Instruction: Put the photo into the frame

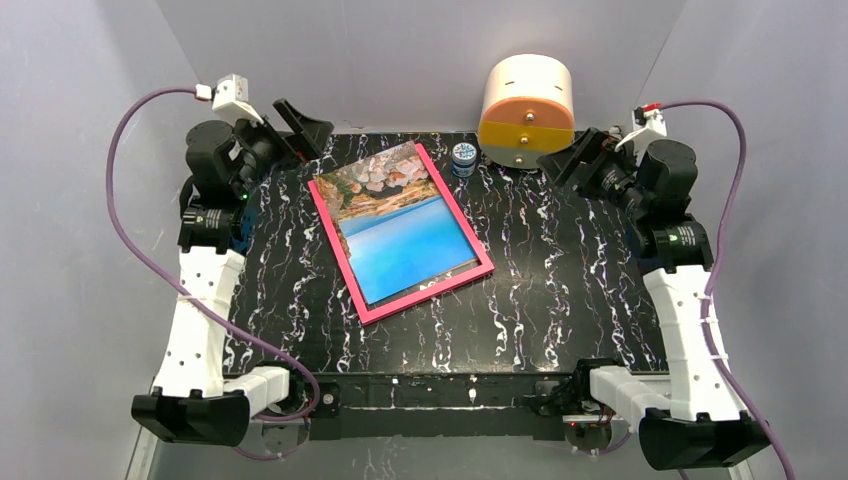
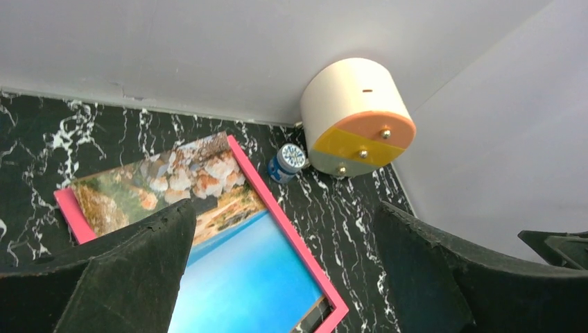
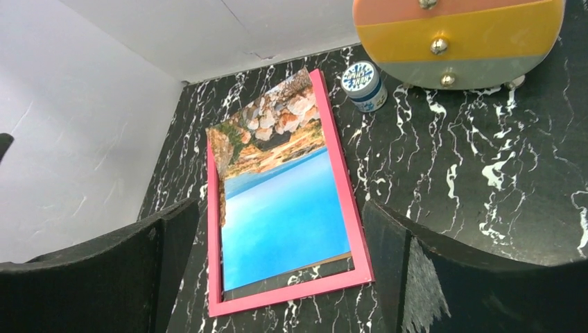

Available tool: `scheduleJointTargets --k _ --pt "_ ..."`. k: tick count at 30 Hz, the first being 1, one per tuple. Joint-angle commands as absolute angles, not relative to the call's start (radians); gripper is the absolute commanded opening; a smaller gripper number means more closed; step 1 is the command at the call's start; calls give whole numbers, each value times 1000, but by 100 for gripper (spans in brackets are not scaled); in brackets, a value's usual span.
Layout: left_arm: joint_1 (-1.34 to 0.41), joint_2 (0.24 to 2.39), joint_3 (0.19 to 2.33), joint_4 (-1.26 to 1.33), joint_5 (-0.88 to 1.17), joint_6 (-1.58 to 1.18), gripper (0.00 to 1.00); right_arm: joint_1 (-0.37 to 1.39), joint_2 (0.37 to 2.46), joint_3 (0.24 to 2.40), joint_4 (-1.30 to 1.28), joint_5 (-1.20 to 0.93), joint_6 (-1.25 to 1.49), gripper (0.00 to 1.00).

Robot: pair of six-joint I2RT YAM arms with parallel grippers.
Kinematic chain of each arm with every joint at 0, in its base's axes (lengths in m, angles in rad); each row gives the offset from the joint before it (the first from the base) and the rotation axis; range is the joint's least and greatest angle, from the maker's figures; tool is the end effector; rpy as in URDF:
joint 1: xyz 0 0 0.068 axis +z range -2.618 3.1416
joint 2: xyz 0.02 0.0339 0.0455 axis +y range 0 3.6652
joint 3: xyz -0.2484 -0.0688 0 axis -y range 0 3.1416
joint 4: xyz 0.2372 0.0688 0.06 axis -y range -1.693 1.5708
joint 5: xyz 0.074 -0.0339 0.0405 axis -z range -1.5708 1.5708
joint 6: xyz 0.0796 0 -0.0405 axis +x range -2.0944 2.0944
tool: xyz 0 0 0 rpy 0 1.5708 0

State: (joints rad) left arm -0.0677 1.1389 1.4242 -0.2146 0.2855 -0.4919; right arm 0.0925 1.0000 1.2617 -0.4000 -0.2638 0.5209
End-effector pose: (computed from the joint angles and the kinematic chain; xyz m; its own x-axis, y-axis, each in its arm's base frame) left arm 0.2746 -0.0411 0.4740 -0.1009 -0.4474 -0.8886 0.3376 0.8248 -0.4536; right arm 0.2458 0.0436 0.4211 -0.2914 0.4555 -0.8412 -0.2321 0.8194 0.5241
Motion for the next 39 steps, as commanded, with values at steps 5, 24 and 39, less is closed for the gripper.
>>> scheduleJointTargets --k 5,24,39 --pt "-68 1118 1282 -222 259 -490 99 96 1087 1176 -460 -393 589 90" --pt "-68 1178 939 -576 186 -441 98 509 1554 1096 -643 -17 479 73" --pt "-68 1262 917 -574 170 -439 98 609 1853 1296 -632 165 315 60"
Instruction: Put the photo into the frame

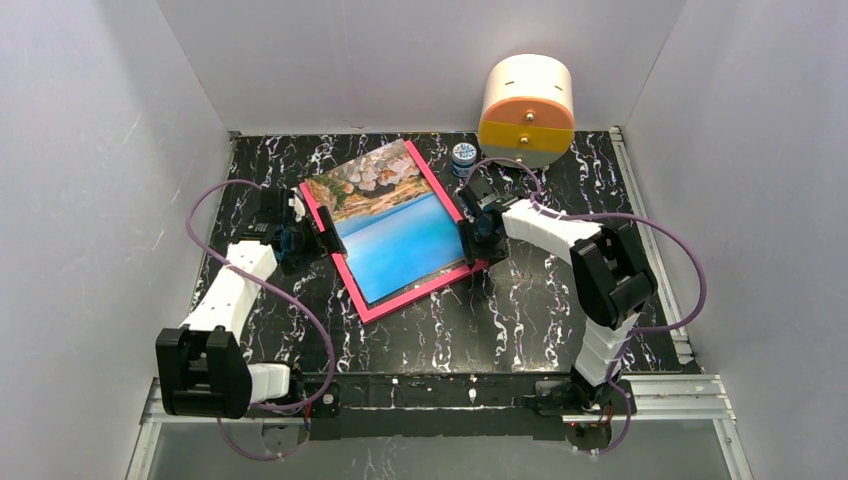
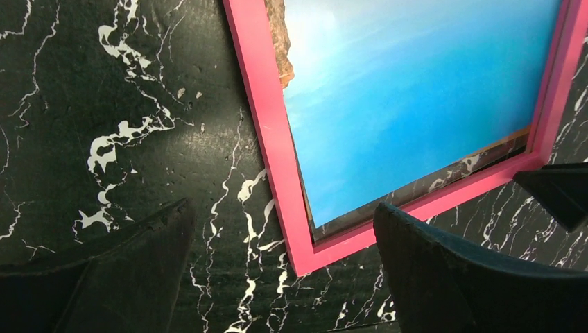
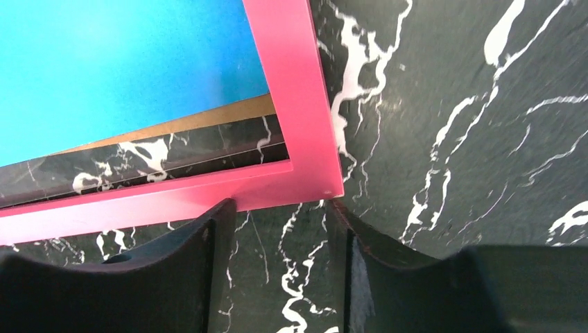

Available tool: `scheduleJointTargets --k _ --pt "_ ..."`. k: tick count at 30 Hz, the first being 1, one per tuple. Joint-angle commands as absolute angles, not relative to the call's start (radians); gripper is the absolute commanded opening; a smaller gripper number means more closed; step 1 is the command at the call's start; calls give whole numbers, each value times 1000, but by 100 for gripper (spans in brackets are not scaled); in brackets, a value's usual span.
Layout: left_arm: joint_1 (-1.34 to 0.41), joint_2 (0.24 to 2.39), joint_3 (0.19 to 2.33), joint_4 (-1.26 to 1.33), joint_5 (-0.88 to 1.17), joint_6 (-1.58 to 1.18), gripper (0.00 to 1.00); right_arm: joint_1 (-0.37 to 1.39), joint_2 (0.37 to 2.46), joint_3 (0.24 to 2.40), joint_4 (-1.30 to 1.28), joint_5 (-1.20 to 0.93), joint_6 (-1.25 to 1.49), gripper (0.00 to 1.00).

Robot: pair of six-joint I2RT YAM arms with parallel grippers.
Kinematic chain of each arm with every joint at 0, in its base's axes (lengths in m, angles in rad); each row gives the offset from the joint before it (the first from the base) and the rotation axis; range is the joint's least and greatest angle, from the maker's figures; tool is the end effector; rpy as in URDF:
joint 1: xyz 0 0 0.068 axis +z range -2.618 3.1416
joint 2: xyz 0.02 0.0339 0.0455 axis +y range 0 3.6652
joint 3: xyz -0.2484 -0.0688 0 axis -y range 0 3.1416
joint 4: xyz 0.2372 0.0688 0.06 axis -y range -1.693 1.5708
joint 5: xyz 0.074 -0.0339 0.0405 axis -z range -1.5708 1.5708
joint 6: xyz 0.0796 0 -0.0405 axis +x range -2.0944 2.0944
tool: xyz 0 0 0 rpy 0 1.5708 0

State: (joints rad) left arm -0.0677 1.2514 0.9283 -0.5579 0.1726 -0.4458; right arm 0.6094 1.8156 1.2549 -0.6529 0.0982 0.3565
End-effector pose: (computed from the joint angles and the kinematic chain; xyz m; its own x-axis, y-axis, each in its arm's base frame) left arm 0.2814 -0.0328 0.2133 -0.7701 -0.3735 -0.5171 -0.1733 0.9027 -0.3939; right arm 0.3050 0.2034 0.1356 -0.9089 -0.2109 -0.3597 -0.2393 0.9703 0.0359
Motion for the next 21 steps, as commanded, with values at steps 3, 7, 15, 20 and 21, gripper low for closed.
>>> scheduleJointTargets --k 3,7,15,20,21 --pt "-68 1266 909 -571 129 -440 98 609 1834 1305 -618 136 313 73" --pt "-68 1291 899 -570 85 -436 98 609 1831 1351 -614 154 311 79" --pt "-67 1326 884 -546 37 -451 98 599 1954 1470 -550 189 237 76" --pt "-68 1348 889 -533 45 -463 98 583 2043 1512 -499 101 180 68" --pt "-68 1352 891 -533 45 -464 98 580 2051 1515 -486 88 169 65"
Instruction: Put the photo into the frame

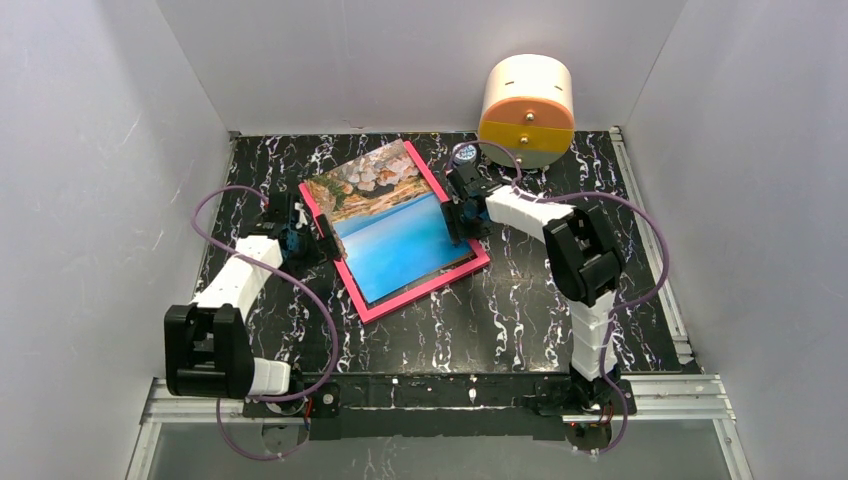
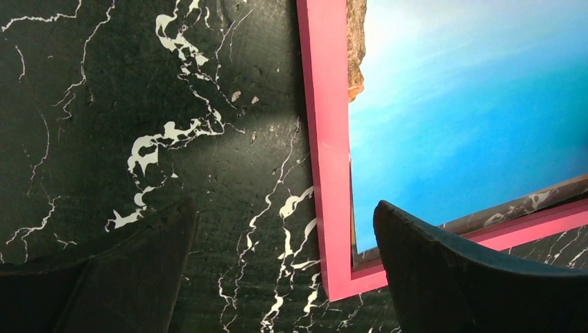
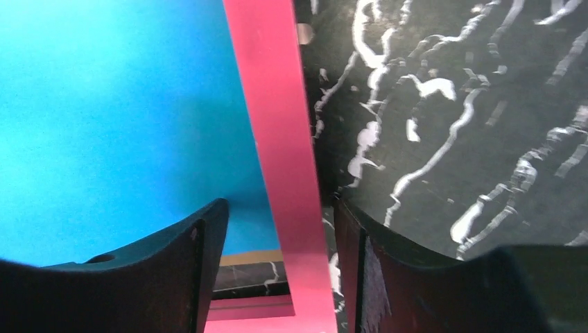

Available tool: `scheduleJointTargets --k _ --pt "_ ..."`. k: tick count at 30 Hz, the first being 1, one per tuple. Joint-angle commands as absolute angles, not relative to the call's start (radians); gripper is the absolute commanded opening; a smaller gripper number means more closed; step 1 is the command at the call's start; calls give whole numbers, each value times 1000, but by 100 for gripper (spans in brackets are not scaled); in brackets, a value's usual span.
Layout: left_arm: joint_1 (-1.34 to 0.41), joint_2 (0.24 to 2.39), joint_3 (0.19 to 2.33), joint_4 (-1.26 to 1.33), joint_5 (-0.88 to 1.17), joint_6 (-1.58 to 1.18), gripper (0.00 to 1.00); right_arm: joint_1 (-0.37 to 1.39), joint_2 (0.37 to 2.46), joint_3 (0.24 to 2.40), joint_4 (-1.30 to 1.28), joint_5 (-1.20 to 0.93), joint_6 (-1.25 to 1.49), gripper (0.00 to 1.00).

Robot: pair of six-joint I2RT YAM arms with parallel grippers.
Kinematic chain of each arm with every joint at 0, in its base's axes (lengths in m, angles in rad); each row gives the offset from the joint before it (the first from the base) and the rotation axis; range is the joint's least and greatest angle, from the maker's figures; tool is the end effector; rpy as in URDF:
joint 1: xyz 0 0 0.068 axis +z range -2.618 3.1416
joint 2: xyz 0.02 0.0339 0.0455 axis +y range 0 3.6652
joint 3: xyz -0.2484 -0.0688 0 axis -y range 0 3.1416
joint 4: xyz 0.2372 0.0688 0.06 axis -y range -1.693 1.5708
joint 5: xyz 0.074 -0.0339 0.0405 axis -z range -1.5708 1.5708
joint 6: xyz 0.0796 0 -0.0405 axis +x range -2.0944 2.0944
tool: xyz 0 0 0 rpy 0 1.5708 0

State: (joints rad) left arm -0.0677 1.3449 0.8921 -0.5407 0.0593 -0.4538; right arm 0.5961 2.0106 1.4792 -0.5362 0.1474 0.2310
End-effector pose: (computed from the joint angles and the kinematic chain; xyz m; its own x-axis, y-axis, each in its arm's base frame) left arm 0.2867 -0.0242 0.1772 -0.7952 -0.3847 -0.4687 -0.2768 0.9180 -0.2839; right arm 0.3660 0.2342 0.1360 -0.8194 -0.2823 -0.4989 -0.3175 0.9481 -0.0148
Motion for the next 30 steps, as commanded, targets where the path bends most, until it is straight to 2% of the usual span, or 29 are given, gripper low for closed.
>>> scheduleJointTargets --k 1,5,11,16,21,26,30 --pt "-68 1356 894 -532 46 -465 99 577 2058 1521 -478 78 161 61" --pt "-68 1375 913 -531 46 -464 98 575 2059 1533 -456 52 139 45" --pt "-67 1391 944 -539 15 -467 98 580 2072 1523 -445 -51 144 30" --pt "-67 1357 997 -627 -204 -524 98 626 2085 1534 -450 -67 187 28" --pt "-68 1301 1047 -700 -325 -558 98 701 2109 1573 -463 -63 237 27" --pt "-67 1256 1067 -720 -311 -565 98 748 2137 1624 -490 -43 344 24" --pt "-67 1256 1068 -720 -178 -557 98 767 2139 1673 -541 -12 467 25"
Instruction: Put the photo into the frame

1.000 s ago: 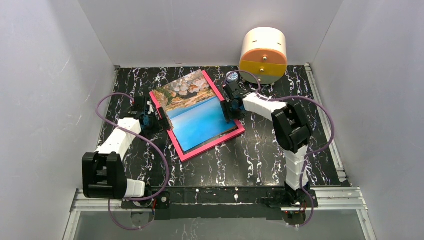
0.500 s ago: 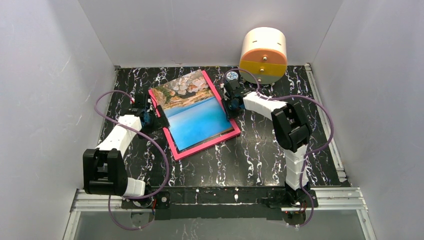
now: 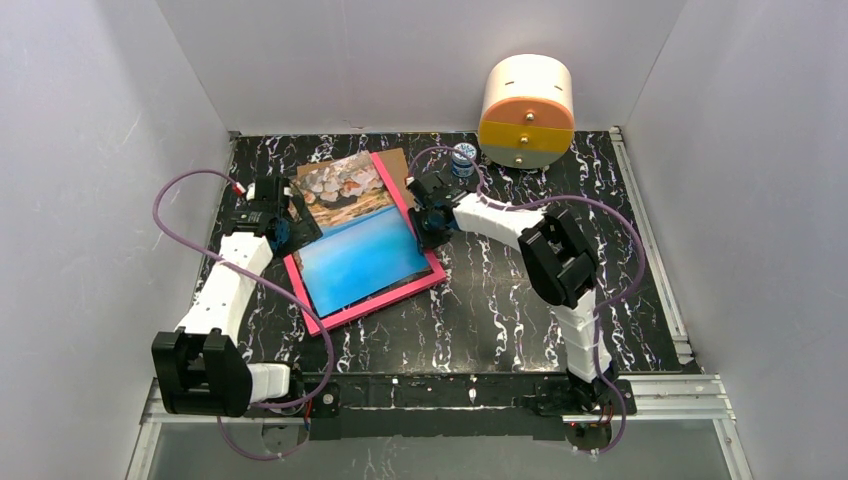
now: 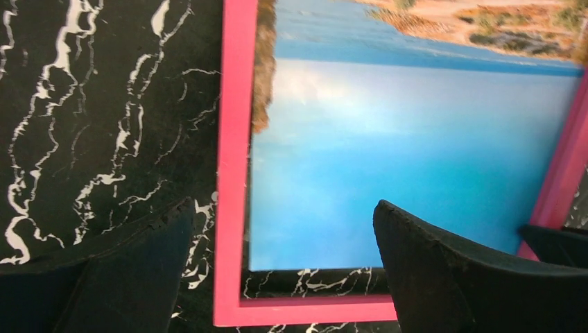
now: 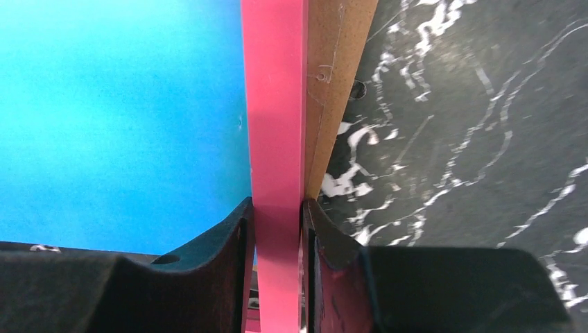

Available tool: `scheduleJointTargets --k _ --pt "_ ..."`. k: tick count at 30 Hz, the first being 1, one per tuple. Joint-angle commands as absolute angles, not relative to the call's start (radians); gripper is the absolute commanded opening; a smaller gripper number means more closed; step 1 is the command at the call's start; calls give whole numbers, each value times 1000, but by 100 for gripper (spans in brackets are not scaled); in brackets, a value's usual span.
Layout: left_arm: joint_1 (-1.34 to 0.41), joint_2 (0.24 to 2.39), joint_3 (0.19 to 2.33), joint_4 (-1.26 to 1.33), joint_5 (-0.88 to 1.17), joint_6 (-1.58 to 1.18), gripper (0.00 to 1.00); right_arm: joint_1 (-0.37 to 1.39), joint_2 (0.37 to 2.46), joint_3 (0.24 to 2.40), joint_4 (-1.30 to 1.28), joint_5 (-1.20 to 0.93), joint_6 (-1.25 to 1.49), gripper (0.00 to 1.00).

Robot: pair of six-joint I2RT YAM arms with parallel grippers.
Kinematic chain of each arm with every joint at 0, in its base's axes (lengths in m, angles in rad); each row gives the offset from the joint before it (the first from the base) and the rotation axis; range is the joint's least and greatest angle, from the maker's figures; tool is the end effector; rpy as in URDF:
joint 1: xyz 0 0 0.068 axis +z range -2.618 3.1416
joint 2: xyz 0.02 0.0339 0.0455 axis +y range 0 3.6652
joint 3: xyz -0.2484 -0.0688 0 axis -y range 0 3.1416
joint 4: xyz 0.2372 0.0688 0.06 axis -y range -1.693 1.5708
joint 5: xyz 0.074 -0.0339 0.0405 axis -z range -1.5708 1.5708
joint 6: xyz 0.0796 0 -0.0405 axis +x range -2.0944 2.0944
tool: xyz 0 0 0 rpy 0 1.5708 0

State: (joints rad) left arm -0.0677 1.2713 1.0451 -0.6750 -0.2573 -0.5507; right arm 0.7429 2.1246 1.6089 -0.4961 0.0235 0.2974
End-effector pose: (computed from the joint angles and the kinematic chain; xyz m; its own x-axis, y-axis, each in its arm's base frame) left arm 0.2858 0.0009 0.2377 -0.6184 -0.4653 -0.6333 -0.4879 0.8591 -0.1548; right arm 0.3460 0.3152 0.1298 -0.7925 -0.3301 -0.5129 -0.4548 0.8801 0.1364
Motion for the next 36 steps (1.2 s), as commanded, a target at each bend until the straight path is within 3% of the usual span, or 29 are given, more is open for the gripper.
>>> scheduleJointTargets --k 1,14,16,24,30,36 --pt "-67 1254 1064 -719 -158 -559 98 772 2144 1695 -569 -7 487 25" --pt "-67 1237 1075 -749 -105 -560 98 787 2055 1802 -632 53 444 21" --pt "-67 1235 1087 -753 -37 -562 98 787 2062 1849 -671 47 453 20" --pt "-80 1136 989 -459 567 -446 98 787 2121 2002 -817 -28 507 18" --pt "-97 1096 872 -242 691 -399 98 787 2151 2059 -882 -39 514 17" --pt "-197 1215 860 -175 789 -314 95 787 2137 2012 -852 -27 505 16"
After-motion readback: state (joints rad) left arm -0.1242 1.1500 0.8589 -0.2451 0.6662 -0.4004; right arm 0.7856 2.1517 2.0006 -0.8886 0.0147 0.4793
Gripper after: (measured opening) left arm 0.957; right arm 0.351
